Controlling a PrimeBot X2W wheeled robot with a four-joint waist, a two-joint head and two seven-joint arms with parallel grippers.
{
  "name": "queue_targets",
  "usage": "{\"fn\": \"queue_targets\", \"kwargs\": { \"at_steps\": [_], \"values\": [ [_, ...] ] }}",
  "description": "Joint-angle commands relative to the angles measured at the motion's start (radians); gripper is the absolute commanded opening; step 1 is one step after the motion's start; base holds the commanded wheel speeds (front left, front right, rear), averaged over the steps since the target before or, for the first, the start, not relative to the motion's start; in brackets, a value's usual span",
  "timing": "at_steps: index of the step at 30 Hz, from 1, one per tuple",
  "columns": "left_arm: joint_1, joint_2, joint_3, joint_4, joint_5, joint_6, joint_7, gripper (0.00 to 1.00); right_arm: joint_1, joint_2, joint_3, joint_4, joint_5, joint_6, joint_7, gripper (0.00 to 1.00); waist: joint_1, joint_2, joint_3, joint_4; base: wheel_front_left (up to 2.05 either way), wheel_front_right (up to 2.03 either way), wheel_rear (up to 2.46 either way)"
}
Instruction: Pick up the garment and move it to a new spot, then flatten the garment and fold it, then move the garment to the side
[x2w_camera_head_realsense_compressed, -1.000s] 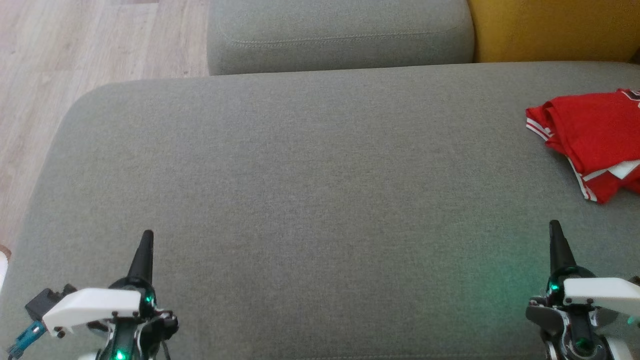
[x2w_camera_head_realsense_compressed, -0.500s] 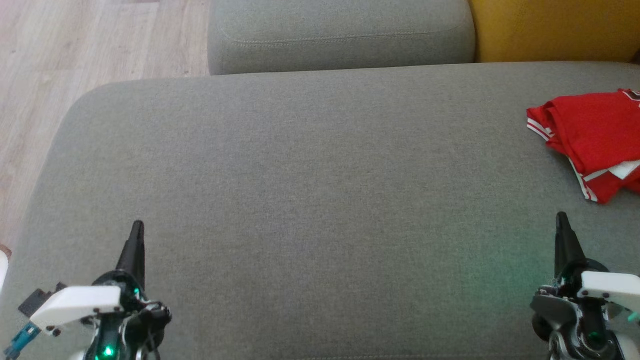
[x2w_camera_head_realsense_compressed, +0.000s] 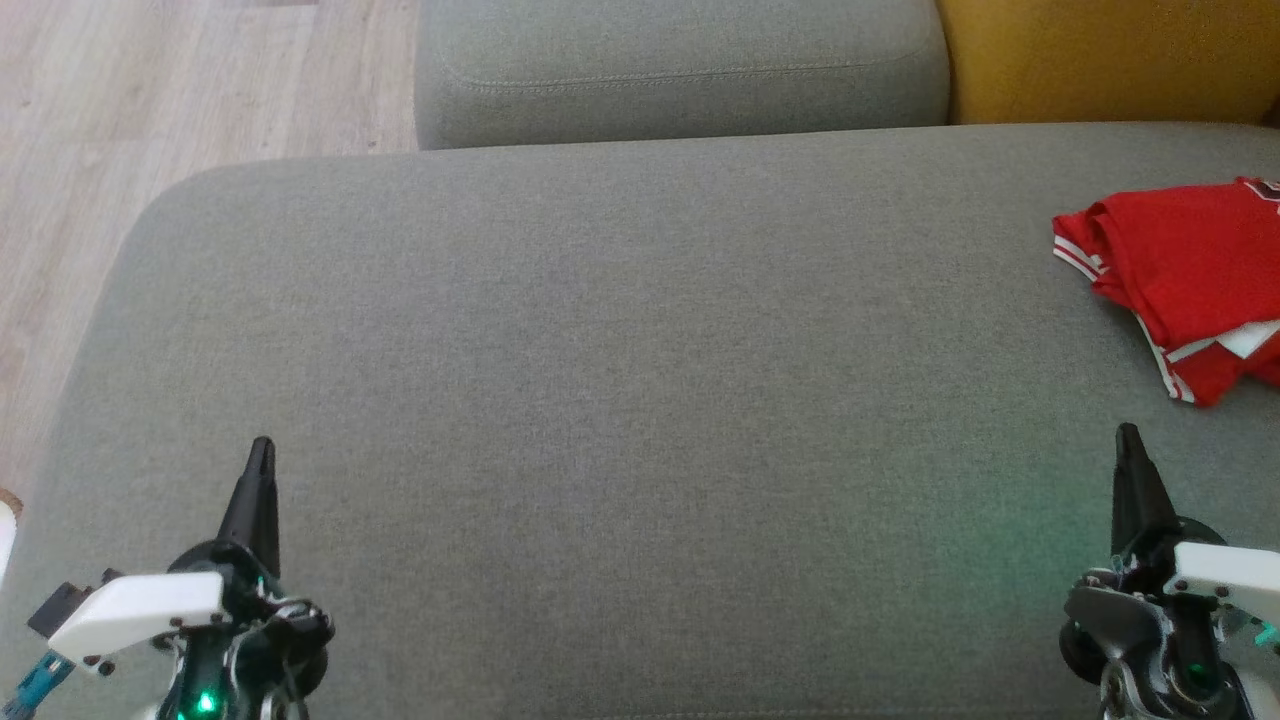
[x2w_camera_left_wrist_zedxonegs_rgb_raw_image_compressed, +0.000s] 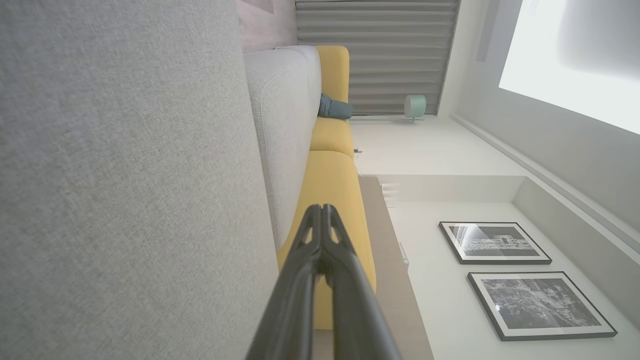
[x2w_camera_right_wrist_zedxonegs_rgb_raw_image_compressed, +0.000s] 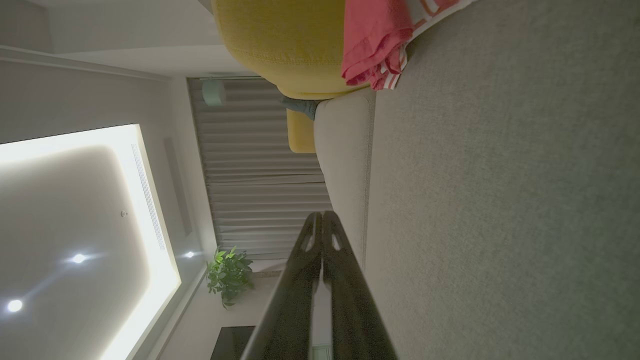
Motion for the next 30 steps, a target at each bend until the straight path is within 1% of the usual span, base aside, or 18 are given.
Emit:
{"fn": "queue_targets", "kwargs": {
  "at_steps": [1, 30],
  "values": [
    [-0.057, 0.006, 0.034, -0.036, -0.005, -0.007, 0.006, 0.0, -0.054, -0.007, 0.02, -0.038, 0.007, -0.001, 0.006, 0.0, 0.0, 0.0, 0.0, 0.0, 0.0, 0.0, 0.0],
    [-0.057, 0.005, 0.036, -0.036, -0.004, -0.007, 0.007, 0.0, -0.054, -0.007, 0.02, -0.038, 0.007, -0.001, 0.006, 0.0, 0.0, 0.0, 0.0, 0.0, 0.0, 0.0, 0.0]
  ]
}}
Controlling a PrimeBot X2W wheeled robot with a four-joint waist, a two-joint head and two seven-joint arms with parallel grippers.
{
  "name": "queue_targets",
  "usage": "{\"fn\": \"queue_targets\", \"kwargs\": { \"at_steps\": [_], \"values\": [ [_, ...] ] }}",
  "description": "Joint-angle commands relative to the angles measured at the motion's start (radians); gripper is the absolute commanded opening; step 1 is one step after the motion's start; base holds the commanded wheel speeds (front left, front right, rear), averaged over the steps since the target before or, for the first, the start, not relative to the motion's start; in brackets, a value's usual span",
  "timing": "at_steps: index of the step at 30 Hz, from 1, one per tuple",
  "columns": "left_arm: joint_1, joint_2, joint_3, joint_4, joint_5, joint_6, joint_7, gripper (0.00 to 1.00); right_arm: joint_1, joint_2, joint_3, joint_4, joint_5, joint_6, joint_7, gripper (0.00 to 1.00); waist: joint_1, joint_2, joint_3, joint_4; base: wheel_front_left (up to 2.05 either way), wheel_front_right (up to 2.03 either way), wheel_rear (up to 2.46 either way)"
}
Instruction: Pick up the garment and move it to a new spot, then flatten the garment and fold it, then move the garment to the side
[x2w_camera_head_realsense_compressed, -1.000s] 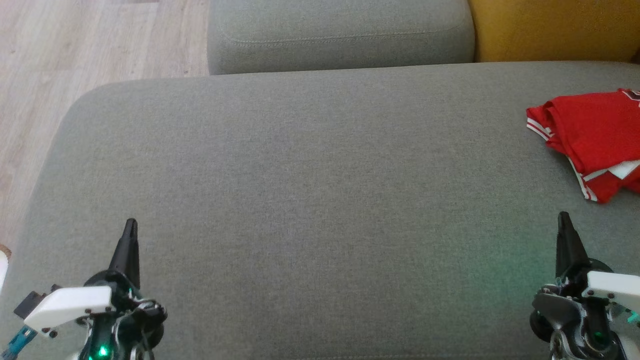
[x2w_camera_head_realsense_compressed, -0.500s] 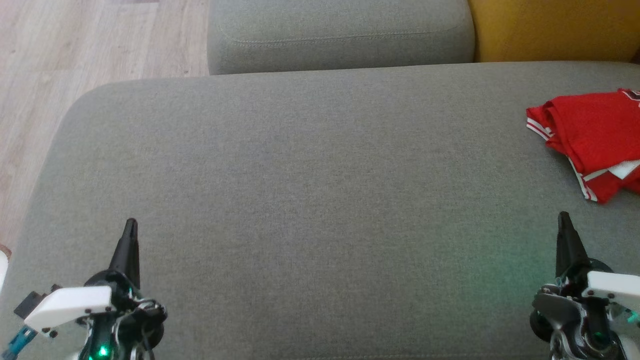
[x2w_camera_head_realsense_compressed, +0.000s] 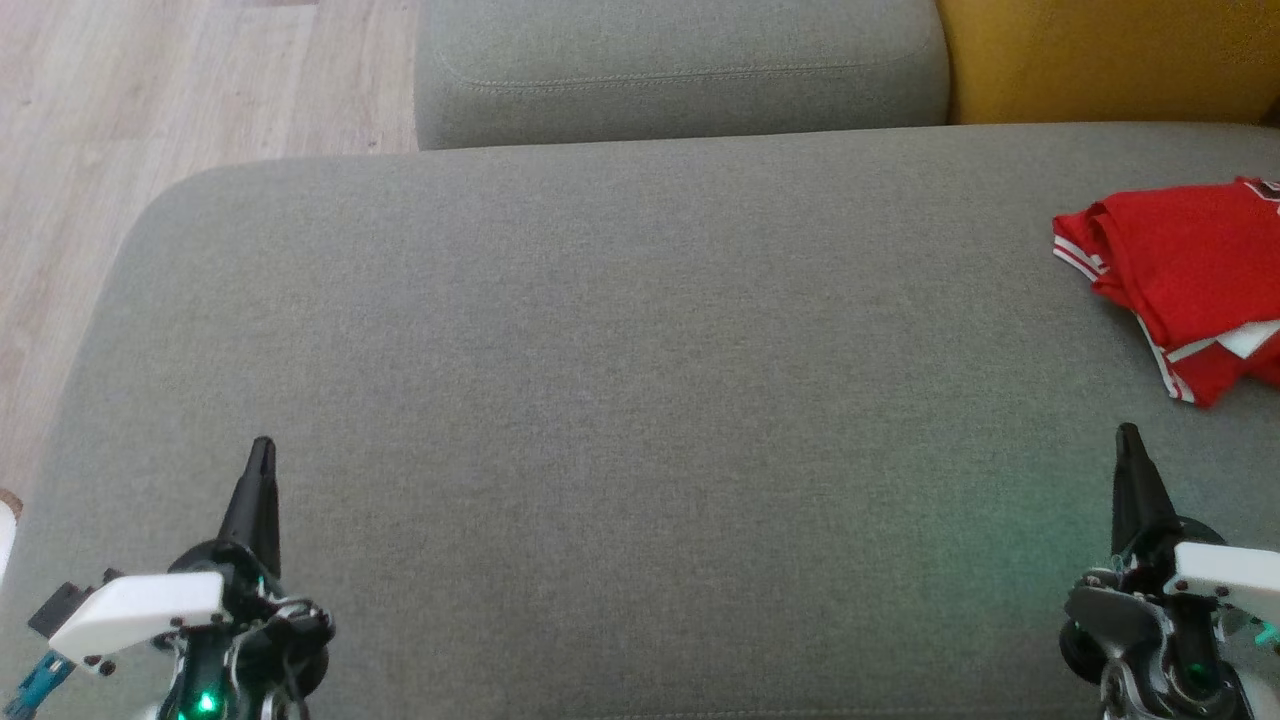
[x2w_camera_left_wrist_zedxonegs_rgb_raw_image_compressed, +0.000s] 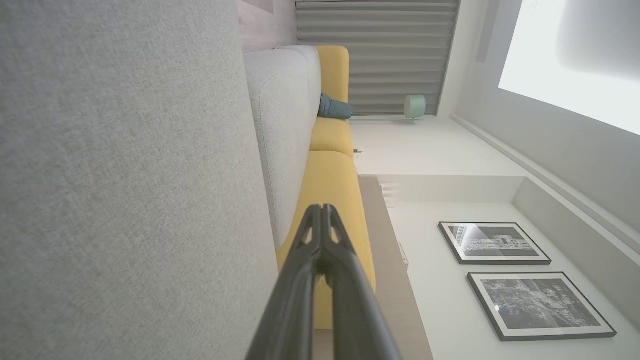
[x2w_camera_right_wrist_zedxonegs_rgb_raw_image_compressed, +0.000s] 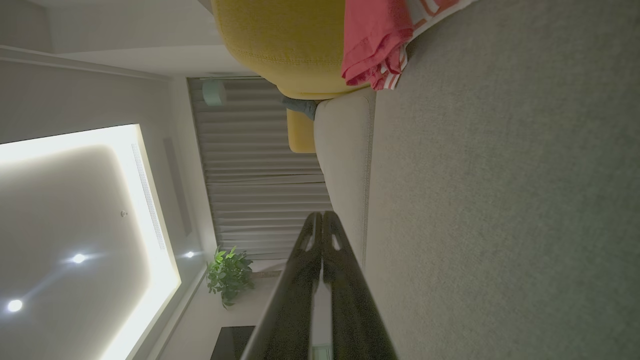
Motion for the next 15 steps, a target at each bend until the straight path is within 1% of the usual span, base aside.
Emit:
{"fn": "queue_targets", "kwargs": {
  "at_steps": [1, 15],
  "values": [
    [-0.057, 0.007, 0.035, -0.036, -0.004, -0.007, 0.007, 0.0, -0.054, -0.007, 0.02, -0.038, 0.007, -0.001, 0.006, 0.0, 0.0, 0.0, 0.0, 0.0, 0.0, 0.0, 0.0],
    [-0.057, 0.006, 0.036, -0.036, -0.003, -0.007, 0.008, 0.0, -0.054, -0.007, 0.02, -0.038, 0.007, -0.001, 0.006, 0.0, 0.0, 0.0, 0.0, 0.0, 0.0, 0.0, 0.0]
  ]
}}
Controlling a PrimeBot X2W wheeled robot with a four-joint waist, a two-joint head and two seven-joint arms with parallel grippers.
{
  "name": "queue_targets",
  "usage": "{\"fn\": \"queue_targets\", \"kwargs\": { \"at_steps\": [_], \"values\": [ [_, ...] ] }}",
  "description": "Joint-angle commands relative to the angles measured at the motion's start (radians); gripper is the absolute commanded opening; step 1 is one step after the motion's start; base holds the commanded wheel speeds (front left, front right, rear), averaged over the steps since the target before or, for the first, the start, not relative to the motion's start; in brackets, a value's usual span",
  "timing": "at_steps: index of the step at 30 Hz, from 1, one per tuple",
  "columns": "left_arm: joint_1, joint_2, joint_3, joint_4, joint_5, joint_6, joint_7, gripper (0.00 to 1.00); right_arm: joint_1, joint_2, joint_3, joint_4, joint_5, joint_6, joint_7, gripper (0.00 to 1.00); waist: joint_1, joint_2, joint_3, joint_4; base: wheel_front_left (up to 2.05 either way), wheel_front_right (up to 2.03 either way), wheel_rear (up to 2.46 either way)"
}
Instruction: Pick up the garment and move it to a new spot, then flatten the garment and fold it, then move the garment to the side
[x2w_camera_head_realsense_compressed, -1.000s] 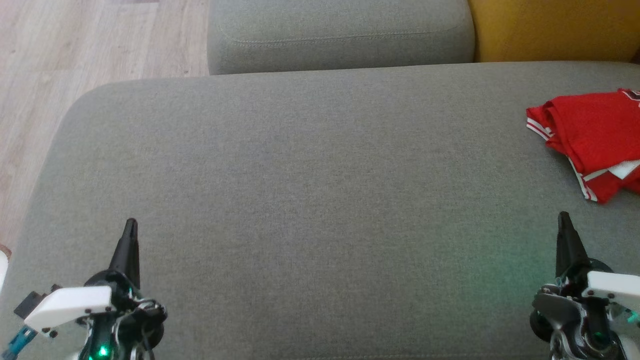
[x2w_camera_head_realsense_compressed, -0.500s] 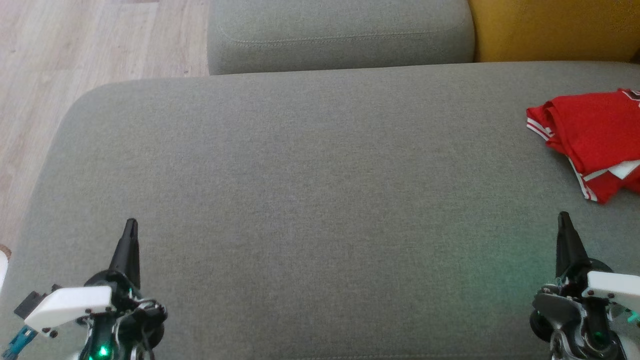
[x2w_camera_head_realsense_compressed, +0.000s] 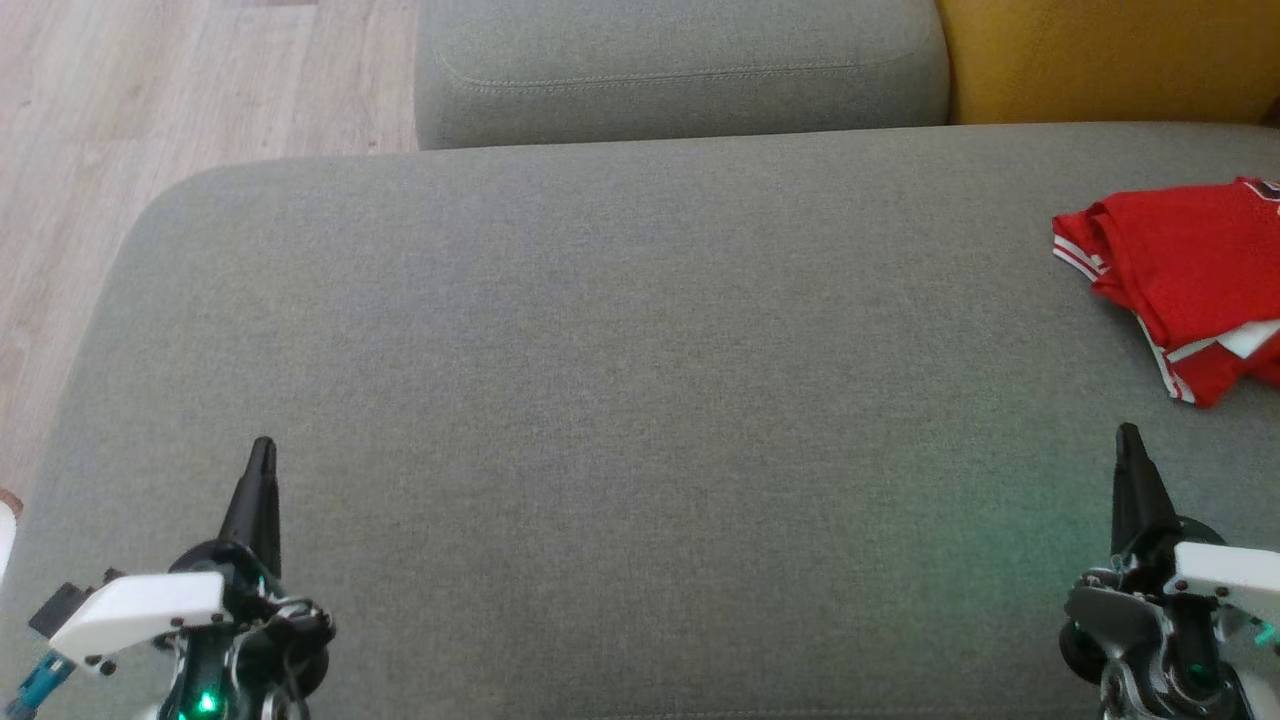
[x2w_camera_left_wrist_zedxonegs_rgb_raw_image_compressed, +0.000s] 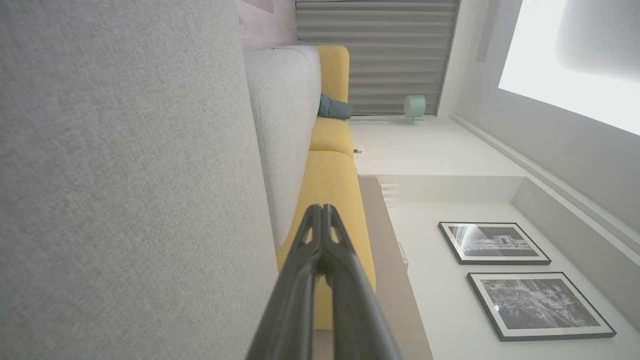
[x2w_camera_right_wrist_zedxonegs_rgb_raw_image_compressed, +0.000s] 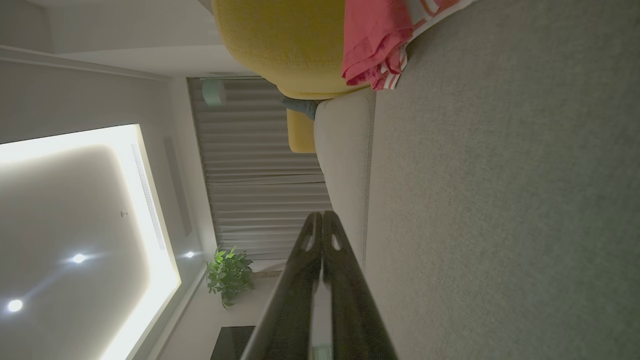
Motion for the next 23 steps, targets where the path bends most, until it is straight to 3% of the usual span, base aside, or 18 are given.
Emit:
{"fn": "queue_targets", "kwargs": {
  "at_steps": [1, 23],
  "values": [
    [-0.057, 0.007, 0.035, -0.036, -0.003, -0.007, 0.007, 0.0, -0.054, -0.007, 0.02, -0.038, 0.007, -0.001, 0.006, 0.0, 0.0, 0.0, 0.0, 0.0, 0.0, 0.0, 0.0],
    [-0.057, 0.007, 0.036, -0.036, -0.003, -0.007, 0.008, 0.0, -0.054, -0.007, 0.02, -0.038, 0.007, -0.001, 0.006, 0.0, 0.0, 0.0, 0.0, 0.0, 0.0, 0.0, 0.0]
  ]
}}
